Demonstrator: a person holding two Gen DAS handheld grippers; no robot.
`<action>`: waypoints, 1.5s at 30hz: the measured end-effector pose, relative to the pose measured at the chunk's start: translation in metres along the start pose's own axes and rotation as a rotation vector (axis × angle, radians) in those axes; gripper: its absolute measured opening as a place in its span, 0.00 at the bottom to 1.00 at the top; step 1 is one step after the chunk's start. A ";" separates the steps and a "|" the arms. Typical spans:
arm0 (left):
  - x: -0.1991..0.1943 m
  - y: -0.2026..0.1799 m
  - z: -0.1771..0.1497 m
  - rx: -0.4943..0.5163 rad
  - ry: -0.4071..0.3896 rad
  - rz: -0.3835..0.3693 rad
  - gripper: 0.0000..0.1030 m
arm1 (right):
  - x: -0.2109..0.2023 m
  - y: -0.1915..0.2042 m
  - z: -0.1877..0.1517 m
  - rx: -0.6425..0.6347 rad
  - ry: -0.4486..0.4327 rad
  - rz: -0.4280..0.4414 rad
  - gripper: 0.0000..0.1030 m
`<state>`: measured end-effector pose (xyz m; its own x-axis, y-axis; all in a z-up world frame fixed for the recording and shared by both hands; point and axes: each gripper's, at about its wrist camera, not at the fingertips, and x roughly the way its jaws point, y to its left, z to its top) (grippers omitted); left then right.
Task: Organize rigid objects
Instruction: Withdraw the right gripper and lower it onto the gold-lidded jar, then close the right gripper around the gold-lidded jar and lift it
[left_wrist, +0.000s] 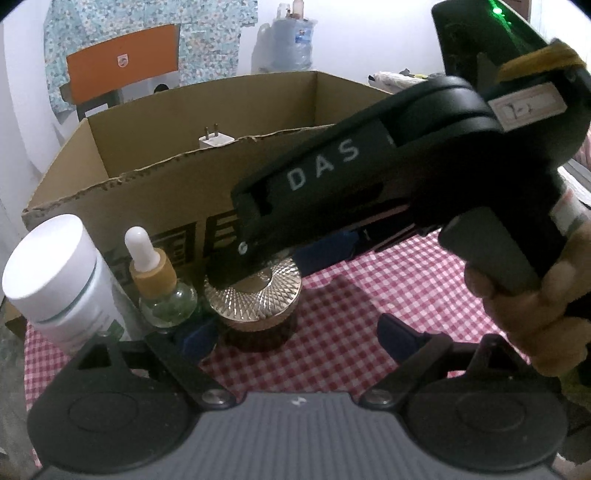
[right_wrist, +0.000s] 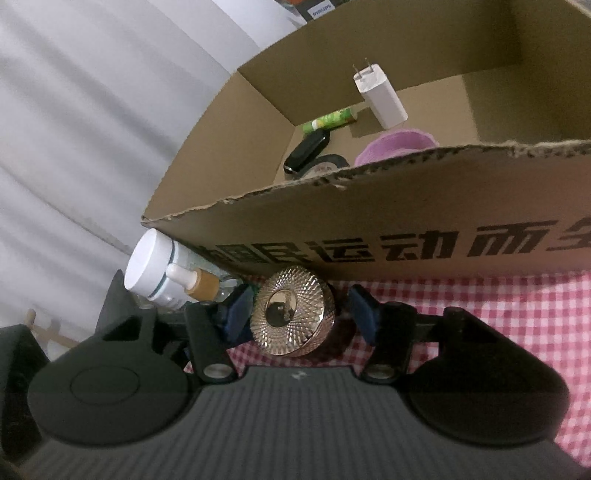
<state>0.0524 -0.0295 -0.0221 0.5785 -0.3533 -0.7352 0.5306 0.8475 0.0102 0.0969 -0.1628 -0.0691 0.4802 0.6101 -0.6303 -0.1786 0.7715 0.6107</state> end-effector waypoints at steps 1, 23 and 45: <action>0.001 -0.001 0.001 -0.002 0.001 0.000 0.91 | 0.001 -0.001 0.000 0.002 0.006 0.004 0.56; 0.001 -0.053 0.004 0.148 -0.003 -0.137 0.91 | -0.057 -0.036 -0.034 0.039 -0.033 -0.069 0.61; 0.020 -0.080 0.014 0.204 0.018 -0.048 0.73 | -0.088 -0.058 -0.045 0.104 -0.090 -0.063 0.63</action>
<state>0.0296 -0.1099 -0.0282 0.5391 -0.3829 -0.7502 0.6728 0.7316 0.1101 0.0262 -0.2531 -0.0703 0.5638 0.5384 -0.6263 -0.0581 0.7823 0.6202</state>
